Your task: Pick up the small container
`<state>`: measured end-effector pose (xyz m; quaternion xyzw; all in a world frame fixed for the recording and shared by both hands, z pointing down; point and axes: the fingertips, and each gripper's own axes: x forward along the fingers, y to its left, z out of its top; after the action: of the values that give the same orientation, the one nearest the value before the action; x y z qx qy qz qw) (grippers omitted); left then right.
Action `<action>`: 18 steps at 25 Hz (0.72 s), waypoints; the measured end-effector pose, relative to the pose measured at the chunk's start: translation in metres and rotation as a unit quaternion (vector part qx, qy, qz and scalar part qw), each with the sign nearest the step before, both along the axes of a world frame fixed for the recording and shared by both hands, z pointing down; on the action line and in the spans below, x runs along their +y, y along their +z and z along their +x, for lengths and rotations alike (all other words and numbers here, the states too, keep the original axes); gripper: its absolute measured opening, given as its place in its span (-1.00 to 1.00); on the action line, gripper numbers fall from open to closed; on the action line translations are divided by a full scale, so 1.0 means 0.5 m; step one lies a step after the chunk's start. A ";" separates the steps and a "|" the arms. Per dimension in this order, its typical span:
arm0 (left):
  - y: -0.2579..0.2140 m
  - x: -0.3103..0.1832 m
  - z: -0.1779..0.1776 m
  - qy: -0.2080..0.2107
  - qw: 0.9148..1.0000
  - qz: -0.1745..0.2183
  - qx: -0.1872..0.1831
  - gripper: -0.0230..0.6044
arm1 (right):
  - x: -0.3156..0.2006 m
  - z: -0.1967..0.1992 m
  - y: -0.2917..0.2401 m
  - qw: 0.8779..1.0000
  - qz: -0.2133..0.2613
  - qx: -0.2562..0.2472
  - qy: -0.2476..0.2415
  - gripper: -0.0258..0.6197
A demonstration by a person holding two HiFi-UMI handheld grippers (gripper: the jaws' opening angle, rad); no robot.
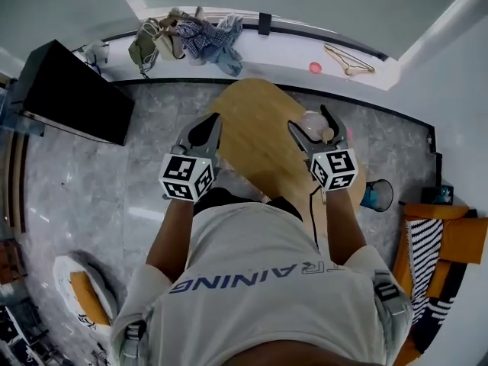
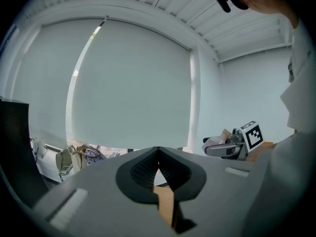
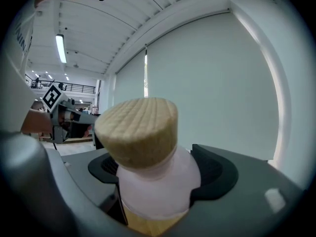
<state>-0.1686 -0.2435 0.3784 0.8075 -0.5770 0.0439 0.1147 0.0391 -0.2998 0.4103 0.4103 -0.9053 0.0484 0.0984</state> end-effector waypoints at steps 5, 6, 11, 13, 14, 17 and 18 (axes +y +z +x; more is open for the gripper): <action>0.001 0.000 0.009 -0.003 1.000 0.000 0.005 -0.93 | 0.002 -0.030 -0.003 1.000 -0.005 -0.003 -0.020 0.41; 0.003 0.002 0.011 -0.004 1.000 -0.001 0.006 -0.93 | 0.004 -0.032 -0.003 1.000 -0.006 -0.003 -0.023 0.41; 0.004 0.000 0.007 -0.009 1.000 -0.002 0.010 -0.93 | 0.001 -0.045 -0.010 0.999 -0.006 -0.005 -0.035 0.41; 0.004 -0.002 0.006 -0.010 1.000 -0.002 0.011 -0.93 | -0.002 -0.048 -0.010 0.999 -0.008 -0.006 -0.037 0.41; 0.004 -0.004 0.005 -0.010 1.000 -0.002 0.011 -0.93 | -0.004 -0.049 -0.011 0.999 -0.009 -0.006 -0.038 0.41; 0.003 -0.007 0.004 -0.010 1.000 -0.001 0.012 -0.93 | -0.006 -0.052 -0.013 0.999 -0.009 -0.007 -0.040 0.41; 0.003 -0.008 0.003 -0.010 1.000 -0.001 0.013 -0.93 | -0.005 -0.052 -0.014 0.999 -0.009 -0.007 -0.040 0.41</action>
<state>-0.1669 -0.2472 0.3798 0.8018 -0.5838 0.0331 0.1236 0.0129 -0.3024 0.4031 0.3722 -0.9213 0.0556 0.0978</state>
